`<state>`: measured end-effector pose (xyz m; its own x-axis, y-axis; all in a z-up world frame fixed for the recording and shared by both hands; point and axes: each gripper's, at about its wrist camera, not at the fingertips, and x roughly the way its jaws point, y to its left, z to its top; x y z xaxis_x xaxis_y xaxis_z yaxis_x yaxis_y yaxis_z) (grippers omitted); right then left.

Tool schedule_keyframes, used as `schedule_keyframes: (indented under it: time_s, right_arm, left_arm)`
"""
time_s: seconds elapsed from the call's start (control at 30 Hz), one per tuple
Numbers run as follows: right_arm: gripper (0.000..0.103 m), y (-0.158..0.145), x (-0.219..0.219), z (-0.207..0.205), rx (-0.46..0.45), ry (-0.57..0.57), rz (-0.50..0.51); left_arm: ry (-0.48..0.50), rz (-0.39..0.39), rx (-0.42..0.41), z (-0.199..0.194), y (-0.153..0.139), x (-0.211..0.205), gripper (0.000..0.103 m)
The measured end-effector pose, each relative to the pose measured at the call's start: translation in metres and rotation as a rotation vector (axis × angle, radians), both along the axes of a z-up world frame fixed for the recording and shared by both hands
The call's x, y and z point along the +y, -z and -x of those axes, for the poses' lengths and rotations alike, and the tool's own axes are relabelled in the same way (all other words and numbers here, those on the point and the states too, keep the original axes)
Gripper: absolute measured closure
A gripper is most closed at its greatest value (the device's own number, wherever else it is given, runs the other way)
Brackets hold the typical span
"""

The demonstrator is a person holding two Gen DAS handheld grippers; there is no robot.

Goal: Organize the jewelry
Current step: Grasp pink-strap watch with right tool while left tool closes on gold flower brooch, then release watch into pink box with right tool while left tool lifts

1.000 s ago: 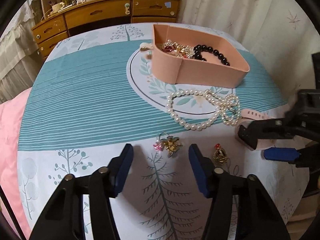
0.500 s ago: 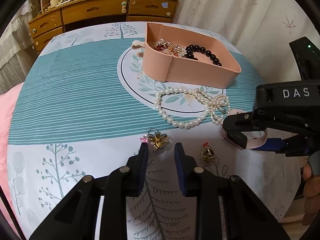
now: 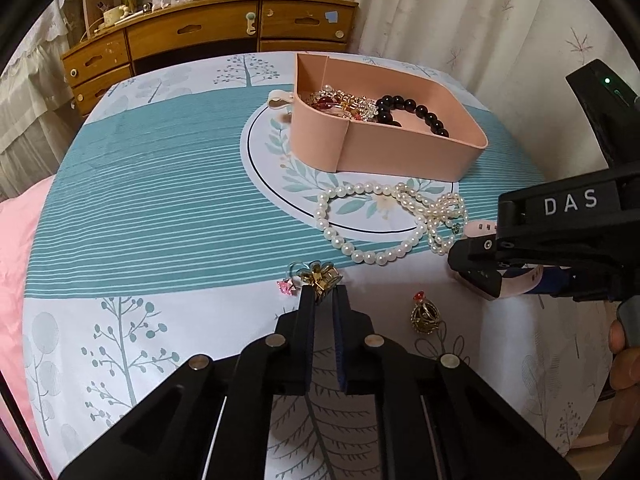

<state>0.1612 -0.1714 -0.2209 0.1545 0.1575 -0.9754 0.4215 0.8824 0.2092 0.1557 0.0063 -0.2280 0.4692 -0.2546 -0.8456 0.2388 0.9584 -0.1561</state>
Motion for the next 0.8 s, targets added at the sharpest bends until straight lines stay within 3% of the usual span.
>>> schedule_keyframes:
  time_s: [0.33, 0.37, 0.4, 0.43, 0.8]
  right_arm:
    - [0.054, -0.002, -0.002, 0.002, -0.04, -0.058, -0.011]
    - [0.058, -0.003, -0.003, 0.004, -0.045, -0.059, -0.016]
    - [0.078, -0.003, -0.004, 0.006, -0.049, -0.063, -0.018]
    - [0.083, -0.004, -0.004, 0.005, -0.06, -0.07, -0.031]
    - [0.089, -0.02, -0.01, 0.013, -0.144, -0.145, -0.042]
  left_arm:
    - [-0.008, 0.012, -0.028, 0.006, -0.012, -0.003, 0.097]
    - [-0.011, 0.014, -0.033, 0.006, -0.014, -0.002, 0.097]
    - [-0.013, 0.018, -0.037, 0.007, -0.016, -0.002, 0.097]
    - [-0.014, 0.021, -0.041, 0.007, -0.018, -0.003, 0.097]
    - [-0.031, 0.041, -0.056, 0.01, -0.034, -0.006, 0.098]
